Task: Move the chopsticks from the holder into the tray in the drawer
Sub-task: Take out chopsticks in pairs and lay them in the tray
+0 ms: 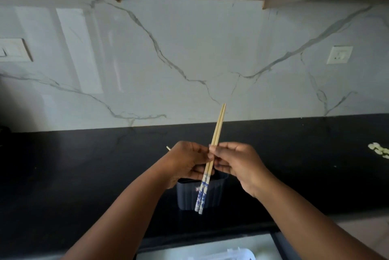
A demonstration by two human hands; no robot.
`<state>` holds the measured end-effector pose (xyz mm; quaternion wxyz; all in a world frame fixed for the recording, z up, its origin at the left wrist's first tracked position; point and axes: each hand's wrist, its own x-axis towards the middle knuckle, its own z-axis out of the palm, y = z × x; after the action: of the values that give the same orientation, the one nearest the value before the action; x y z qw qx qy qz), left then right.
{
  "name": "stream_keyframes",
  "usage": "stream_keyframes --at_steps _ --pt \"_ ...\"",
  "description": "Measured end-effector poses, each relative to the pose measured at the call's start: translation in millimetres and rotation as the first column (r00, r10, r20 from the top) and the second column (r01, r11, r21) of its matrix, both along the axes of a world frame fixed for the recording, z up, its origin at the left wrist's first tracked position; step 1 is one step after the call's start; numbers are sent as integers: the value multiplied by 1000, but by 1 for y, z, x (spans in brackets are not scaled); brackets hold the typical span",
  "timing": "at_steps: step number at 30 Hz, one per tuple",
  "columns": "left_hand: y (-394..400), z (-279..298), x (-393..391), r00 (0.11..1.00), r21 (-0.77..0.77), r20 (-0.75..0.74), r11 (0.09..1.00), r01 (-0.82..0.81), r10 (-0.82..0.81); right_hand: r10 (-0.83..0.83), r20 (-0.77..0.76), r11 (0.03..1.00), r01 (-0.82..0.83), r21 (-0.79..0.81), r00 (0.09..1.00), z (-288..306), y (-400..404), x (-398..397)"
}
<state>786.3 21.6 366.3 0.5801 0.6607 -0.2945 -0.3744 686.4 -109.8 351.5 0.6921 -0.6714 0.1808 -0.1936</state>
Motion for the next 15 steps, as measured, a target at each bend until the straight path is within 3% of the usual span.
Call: stream_keyframes --at_steps 3,5,7,9,10,12,15 --pt "-1 -6 -4 995 31 103 1000 -1 -2 7 7 999 -7 39 1000 -5 -2 -5" --pt "3 -11 0 953 68 303 996 -50 27 20 34 999 -21 26 999 -9 -4 -11" --pt "14 -23 10 828 -14 534 981 -191 169 47 52 998 -44 -54 998 -20 -4 -18" --pt "27 -40 25 707 -192 582 913 -360 401 103 3 965 -99 -242 995 -42 -2 -29" --pt "34 -51 34 649 -252 581 867 -431 491 139 -72 912 -156 -378 988 -58 -1 -36" --pt "44 -78 45 535 -267 629 803 -532 564 211 -285 718 -346 -604 935 -95 5 -50" --pt "55 -124 51 437 -192 771 823 -534 463 218 -545 382 -584 -716 810 -158 13 -67"
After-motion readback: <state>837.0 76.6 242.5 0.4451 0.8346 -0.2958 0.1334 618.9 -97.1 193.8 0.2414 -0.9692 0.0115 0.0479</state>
